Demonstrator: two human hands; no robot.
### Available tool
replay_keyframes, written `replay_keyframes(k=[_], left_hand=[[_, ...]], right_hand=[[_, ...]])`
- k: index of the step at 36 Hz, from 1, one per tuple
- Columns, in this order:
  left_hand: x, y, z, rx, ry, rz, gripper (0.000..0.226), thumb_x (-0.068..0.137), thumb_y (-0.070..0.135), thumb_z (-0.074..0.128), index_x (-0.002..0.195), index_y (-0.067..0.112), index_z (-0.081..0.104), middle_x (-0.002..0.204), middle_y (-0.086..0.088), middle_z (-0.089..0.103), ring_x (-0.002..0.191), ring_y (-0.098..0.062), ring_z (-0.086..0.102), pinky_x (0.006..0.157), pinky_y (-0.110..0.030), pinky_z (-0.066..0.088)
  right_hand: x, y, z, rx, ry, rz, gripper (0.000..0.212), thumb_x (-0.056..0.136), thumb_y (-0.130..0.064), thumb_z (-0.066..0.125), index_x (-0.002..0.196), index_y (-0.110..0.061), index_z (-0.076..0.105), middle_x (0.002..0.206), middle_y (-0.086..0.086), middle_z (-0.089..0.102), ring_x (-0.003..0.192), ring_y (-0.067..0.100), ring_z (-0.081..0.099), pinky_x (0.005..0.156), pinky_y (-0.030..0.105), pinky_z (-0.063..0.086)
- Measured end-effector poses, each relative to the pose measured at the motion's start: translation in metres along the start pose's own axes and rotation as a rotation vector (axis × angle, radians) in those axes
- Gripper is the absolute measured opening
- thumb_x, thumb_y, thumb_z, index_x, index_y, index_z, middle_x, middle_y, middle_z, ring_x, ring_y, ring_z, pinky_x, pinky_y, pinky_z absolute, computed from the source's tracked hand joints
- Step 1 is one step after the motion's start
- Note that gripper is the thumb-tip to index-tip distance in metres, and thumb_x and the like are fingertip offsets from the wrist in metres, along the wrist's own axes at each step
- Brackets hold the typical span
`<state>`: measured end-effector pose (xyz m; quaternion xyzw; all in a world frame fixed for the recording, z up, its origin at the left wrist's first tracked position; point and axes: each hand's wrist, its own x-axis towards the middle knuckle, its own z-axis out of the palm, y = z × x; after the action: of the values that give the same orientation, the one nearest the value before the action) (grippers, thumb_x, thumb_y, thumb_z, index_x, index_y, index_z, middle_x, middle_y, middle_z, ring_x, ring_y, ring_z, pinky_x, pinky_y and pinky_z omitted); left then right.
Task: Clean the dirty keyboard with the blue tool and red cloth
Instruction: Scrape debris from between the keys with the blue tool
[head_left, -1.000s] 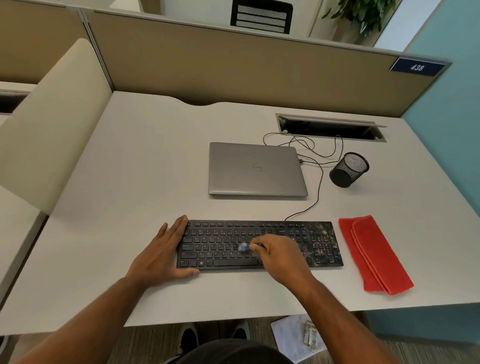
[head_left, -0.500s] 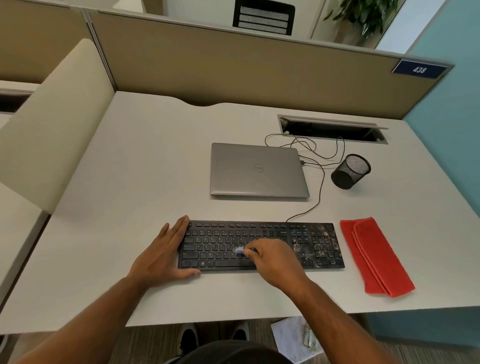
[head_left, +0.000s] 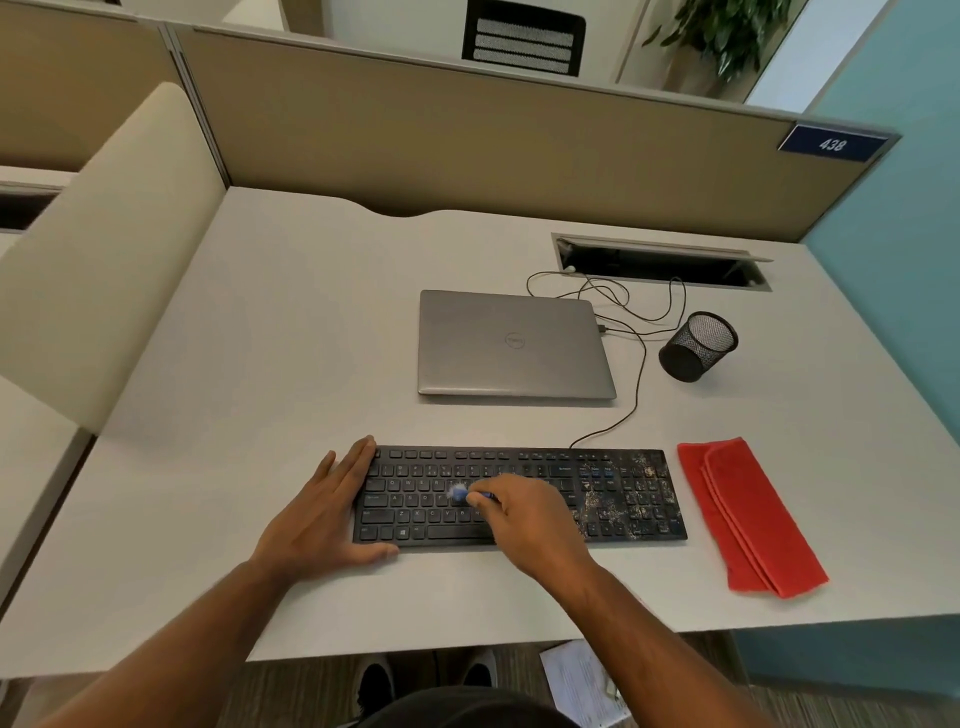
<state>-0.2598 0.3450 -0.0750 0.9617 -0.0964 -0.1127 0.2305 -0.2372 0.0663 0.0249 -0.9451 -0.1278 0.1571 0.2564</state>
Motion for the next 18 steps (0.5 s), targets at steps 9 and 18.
replay_keyframes(k=[9, 18], left_hand=[[0.0001, 0.0003, -0.0007, 0.017, 0.011, 0.018, 0.138, 0.068, 0.099, 0.052, 0.159, 0.028, -0.024, 0.169, 0.014, -0.020, 0.155, -0.008, -0.014, 0.125, -0.023, -0.015], [-0.0009, 0.0035, -0.0016, 0.003, 0.021, 0.023, 0.136, 0.071, 0.090, 0.063, 0.159, 0.028, -0.020, 0.167, 0.016, -0.019, 0.145, 0.003, -0.024, 0.115, -0.012, -0.023]], right_hand=[[0.0043, -0.0035, 0.0033, -0.104, -0.052, 0.019, 0.035, 0.104, -0.048, 0.044, 0.110, -0.027, 0.072, 0.082, -0.009, 0.067, 0.073, 0.008, 0.058, 0.073, 0.028, 0.049], [0.0030, -0.0043, 0.0038, -0.010, 0.001, 0.030, 0.032, 0.103, -0.044, 0.047, 0.111, -0.029, 0.074, 0.065, -0.019, 0.050, 0.056, 0.001, 0.046, 0.056, 0.015, 0.030]])
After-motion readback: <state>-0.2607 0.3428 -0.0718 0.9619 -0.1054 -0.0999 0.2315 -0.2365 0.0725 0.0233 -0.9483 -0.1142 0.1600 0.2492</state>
